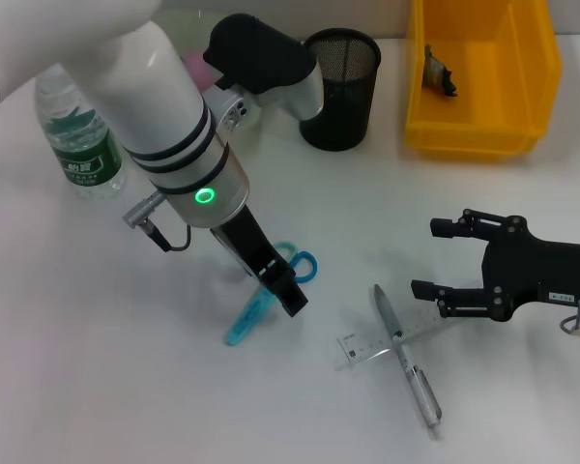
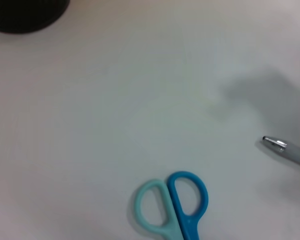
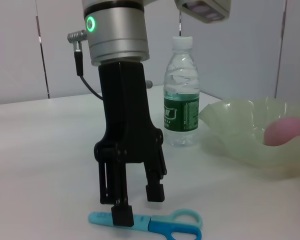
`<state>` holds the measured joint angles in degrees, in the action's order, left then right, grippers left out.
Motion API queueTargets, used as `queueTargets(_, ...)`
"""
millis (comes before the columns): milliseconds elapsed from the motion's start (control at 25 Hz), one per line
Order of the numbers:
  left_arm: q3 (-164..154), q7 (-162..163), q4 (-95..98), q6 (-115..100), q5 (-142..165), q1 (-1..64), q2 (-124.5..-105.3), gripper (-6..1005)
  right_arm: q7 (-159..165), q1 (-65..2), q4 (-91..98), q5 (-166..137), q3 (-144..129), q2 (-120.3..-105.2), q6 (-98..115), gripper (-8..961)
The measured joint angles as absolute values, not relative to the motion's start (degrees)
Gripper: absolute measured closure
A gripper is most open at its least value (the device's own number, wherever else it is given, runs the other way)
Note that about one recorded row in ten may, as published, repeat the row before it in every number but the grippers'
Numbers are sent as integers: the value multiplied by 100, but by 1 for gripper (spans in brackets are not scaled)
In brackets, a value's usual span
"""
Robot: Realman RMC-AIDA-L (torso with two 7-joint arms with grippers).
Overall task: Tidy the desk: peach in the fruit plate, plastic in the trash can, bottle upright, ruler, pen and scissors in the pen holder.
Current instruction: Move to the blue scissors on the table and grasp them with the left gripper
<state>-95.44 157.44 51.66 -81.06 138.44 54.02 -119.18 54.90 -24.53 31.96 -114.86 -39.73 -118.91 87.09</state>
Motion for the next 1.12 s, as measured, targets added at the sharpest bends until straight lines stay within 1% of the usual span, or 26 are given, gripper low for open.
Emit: queueTargets(1120, -9985, 15750, 5001, -7830, 13842, 5465, -11918, 326, 5514, -2404, 3168, -11532, -4028, -11875, 8746, 123)
